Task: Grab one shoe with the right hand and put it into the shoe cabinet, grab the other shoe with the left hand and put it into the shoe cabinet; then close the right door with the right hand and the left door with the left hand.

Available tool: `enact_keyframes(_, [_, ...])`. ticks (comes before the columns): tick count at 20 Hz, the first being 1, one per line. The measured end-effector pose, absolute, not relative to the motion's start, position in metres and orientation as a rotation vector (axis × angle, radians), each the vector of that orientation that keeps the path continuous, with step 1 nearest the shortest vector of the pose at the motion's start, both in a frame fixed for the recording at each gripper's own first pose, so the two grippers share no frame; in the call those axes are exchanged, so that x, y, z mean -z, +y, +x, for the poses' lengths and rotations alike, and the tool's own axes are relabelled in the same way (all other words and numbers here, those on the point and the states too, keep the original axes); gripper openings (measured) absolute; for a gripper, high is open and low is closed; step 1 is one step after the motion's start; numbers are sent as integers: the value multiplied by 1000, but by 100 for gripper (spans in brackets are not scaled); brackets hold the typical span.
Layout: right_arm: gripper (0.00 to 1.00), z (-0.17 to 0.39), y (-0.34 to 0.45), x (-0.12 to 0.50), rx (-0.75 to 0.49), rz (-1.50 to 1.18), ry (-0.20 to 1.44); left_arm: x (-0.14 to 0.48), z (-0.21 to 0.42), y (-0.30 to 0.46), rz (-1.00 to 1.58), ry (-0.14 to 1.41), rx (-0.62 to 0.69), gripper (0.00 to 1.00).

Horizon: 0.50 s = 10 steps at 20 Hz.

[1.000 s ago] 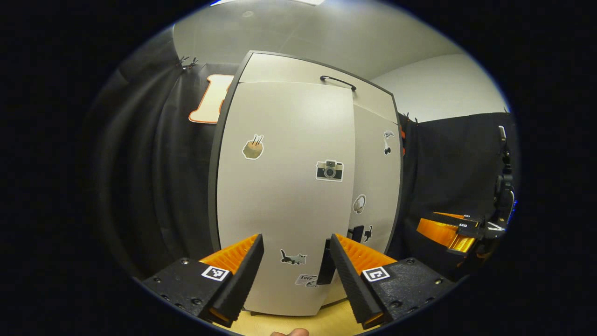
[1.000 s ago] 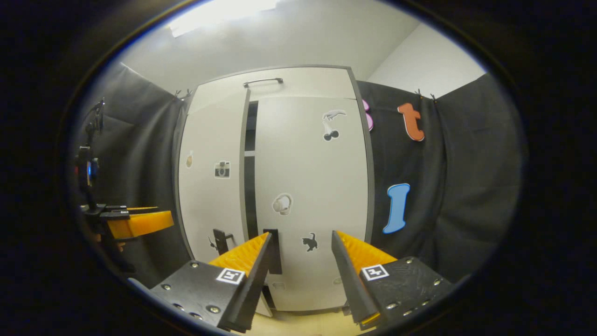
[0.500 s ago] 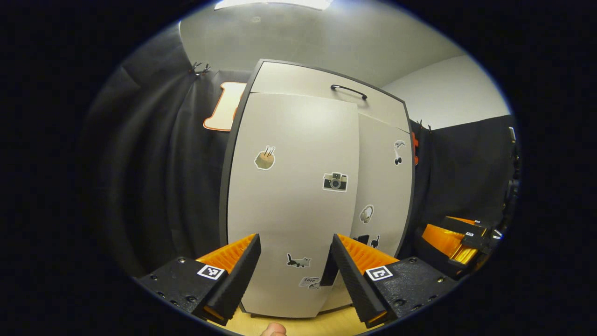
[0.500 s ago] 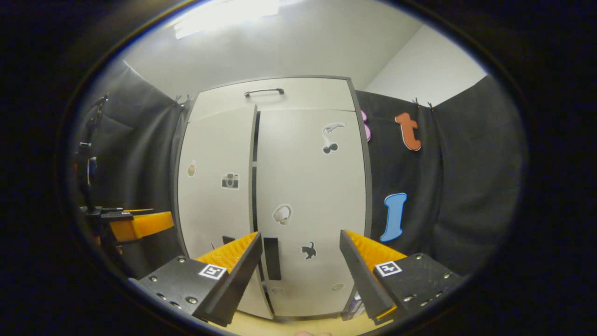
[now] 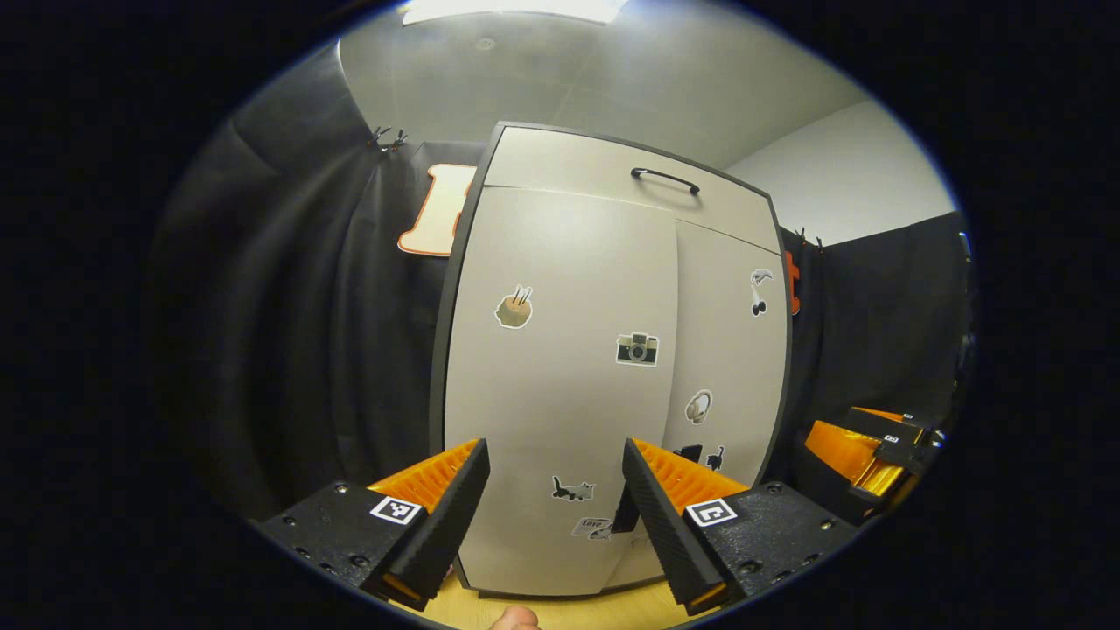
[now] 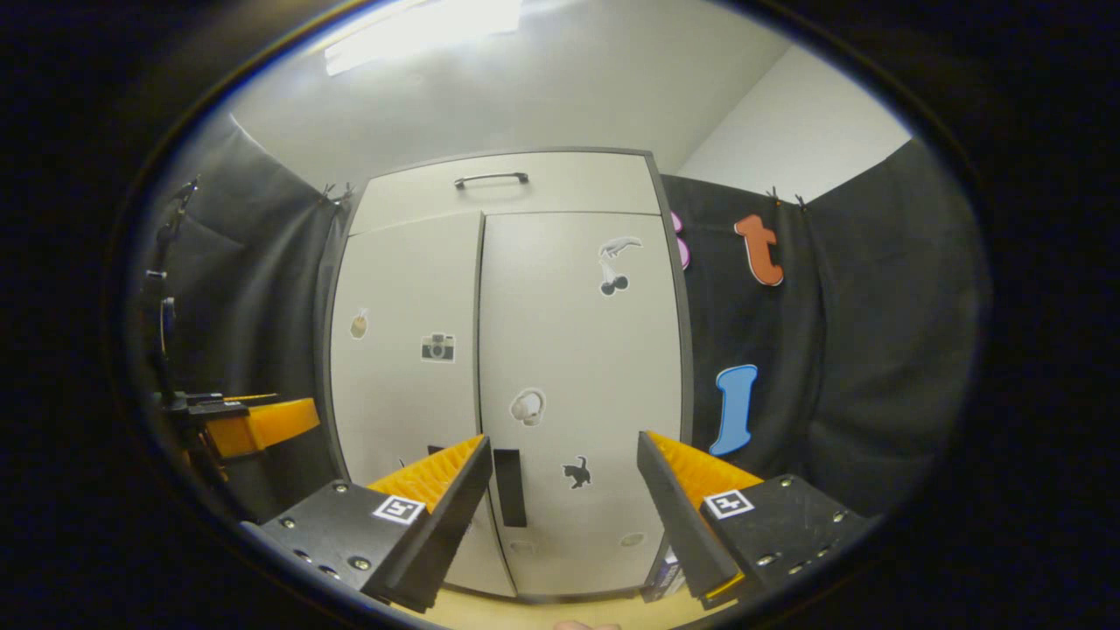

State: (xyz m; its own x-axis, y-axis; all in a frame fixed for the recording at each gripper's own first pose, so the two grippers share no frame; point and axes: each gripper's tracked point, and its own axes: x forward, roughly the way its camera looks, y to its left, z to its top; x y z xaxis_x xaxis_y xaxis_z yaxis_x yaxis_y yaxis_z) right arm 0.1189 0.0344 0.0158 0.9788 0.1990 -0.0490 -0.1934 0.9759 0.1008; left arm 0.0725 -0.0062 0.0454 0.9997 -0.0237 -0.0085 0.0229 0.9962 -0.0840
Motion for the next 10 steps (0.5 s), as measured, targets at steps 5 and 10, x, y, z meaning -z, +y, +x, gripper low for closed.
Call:
enact_keyframes(5, [100, 116, 37, -14, -201, 93, 65, -46, 70, -2, -101, 9, 17, 94])
enact_keyframes(10, [100, 114, 36, -14, -197, 89, 68, -41, 70, 0, -96, 23, 14, 94])
